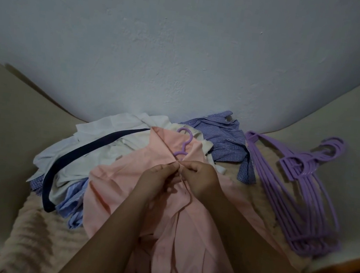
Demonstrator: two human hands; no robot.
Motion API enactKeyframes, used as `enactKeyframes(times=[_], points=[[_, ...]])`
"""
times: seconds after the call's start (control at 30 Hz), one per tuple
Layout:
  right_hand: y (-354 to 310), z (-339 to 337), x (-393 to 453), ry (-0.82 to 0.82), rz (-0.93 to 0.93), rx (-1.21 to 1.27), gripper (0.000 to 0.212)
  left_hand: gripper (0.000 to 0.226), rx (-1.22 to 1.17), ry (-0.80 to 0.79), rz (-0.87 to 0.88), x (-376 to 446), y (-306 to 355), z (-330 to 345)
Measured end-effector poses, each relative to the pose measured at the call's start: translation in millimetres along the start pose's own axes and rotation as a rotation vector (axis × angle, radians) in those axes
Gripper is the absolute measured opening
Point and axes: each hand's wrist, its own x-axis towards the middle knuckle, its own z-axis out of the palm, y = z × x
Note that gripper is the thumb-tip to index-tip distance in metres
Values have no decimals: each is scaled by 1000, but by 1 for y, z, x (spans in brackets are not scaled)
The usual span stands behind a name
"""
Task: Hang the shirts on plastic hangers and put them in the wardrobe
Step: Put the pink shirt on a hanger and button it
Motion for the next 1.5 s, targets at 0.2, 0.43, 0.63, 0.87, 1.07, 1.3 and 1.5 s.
enactKeyframes(times=[0.2,0.43,0.63,0.87,1.07,1.3,1.5], points=[[-2,1,9,89,154,113,24,11,106,9,77,6,-4,-5],[-7,3,18,98,155,167,22,8,93,33,120,14,-1,-1],[18,-9,-1,73,78,173,29,25,229,197,131,-6,-34,4],[52,-12,-24,252,69,-116,21,46,923,171,287,-16,-65,6],[60,-10,-25,169,79,-145,27,26,822,273,348,-14,-68,-2],[65,-6,-15,80,52,-197,30,23,410,286,222,-26,-55,-4],[66,4,-9,306,-25,-368,22,32,519,287,262,-23,-54,-13]])
